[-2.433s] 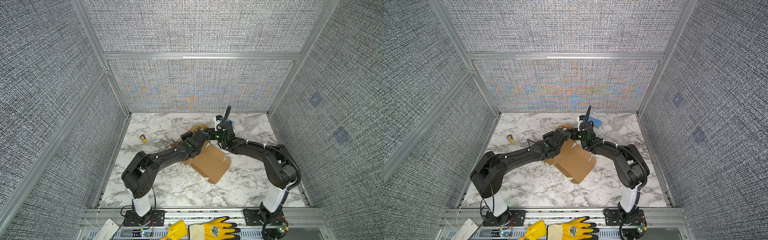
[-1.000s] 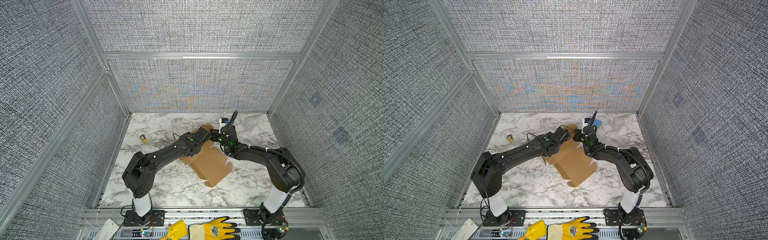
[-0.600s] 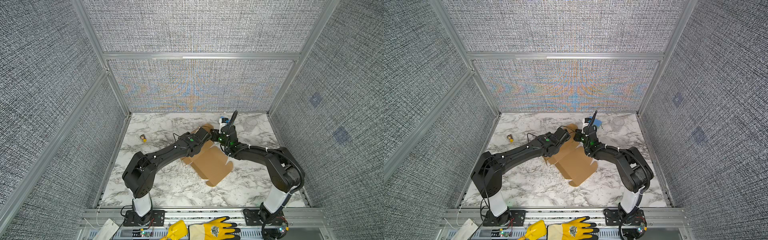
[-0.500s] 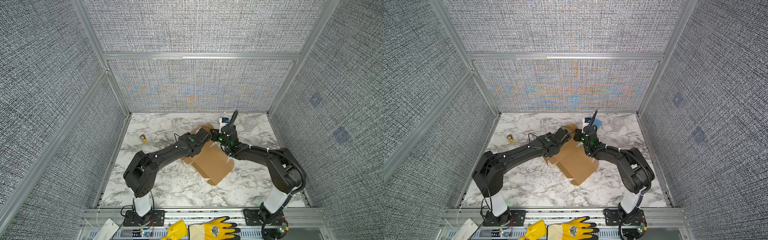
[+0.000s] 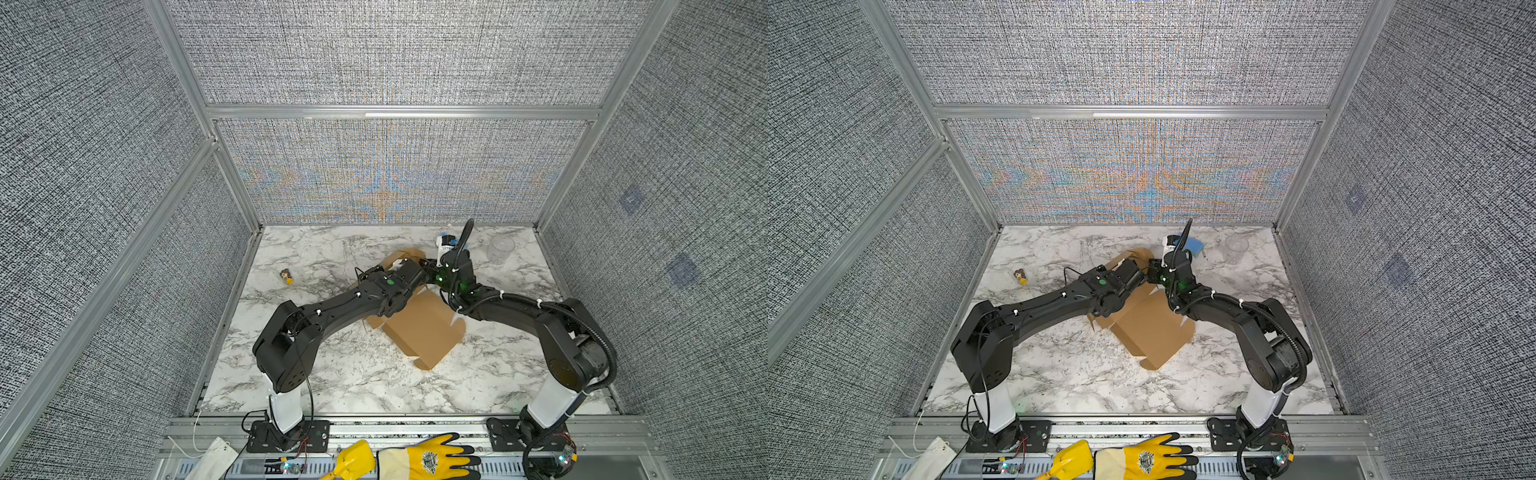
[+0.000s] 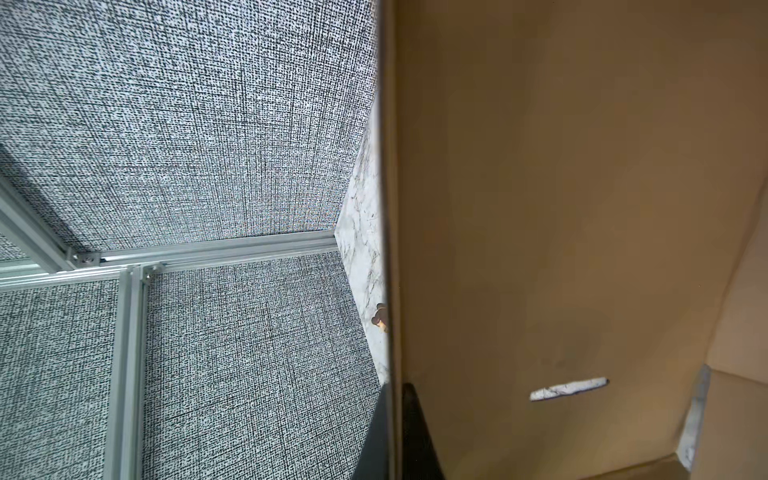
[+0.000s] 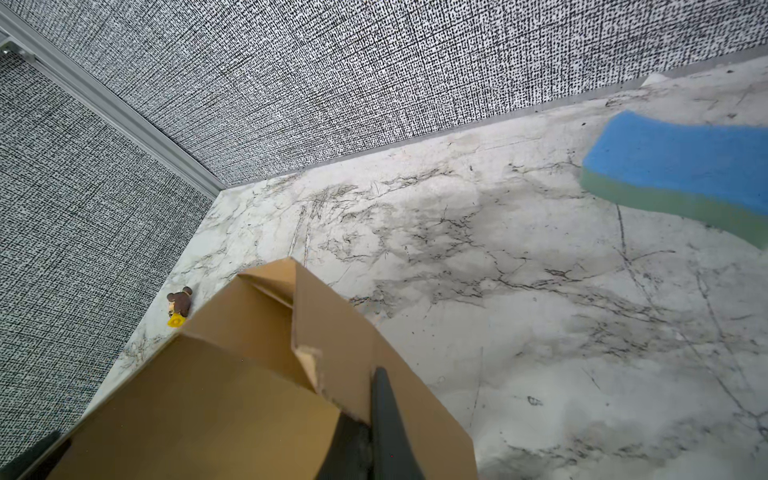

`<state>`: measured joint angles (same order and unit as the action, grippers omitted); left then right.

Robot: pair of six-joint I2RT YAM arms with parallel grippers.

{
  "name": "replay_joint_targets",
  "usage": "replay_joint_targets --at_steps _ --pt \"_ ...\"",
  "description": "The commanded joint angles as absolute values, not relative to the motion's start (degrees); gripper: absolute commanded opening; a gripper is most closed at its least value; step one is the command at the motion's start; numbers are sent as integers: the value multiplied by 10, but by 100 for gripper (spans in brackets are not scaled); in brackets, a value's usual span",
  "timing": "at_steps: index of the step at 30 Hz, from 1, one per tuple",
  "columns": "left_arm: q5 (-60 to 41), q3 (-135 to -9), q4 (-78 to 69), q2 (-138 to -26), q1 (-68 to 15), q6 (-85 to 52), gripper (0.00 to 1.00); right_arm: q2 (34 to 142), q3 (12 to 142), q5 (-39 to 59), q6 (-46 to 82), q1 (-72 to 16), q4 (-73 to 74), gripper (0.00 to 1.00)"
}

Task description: Fold the paper box

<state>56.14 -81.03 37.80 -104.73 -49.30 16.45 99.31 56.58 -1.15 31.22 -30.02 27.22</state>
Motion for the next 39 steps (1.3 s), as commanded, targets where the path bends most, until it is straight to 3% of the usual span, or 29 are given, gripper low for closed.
replay_joint_targets --at_steps 1,13,24,31,39 --pt "566 -807 371 -1033 -497 167 0 990 561 -11 311 -301 284 0" --pt "630 -785 362 -1057 -535 169 0 1002 493 24 311 -288 402 0" --pt "677 -717 287 -1033 -558 187 0 1025 513 40 328 -282 427 0" --pt "662 -679 143 -1006 -504 305 0 1054 591 33 330 -285 392 0" --pt "609 -689 82 -1019 -455 367 0 1087 634 35 326 -286 387 0"
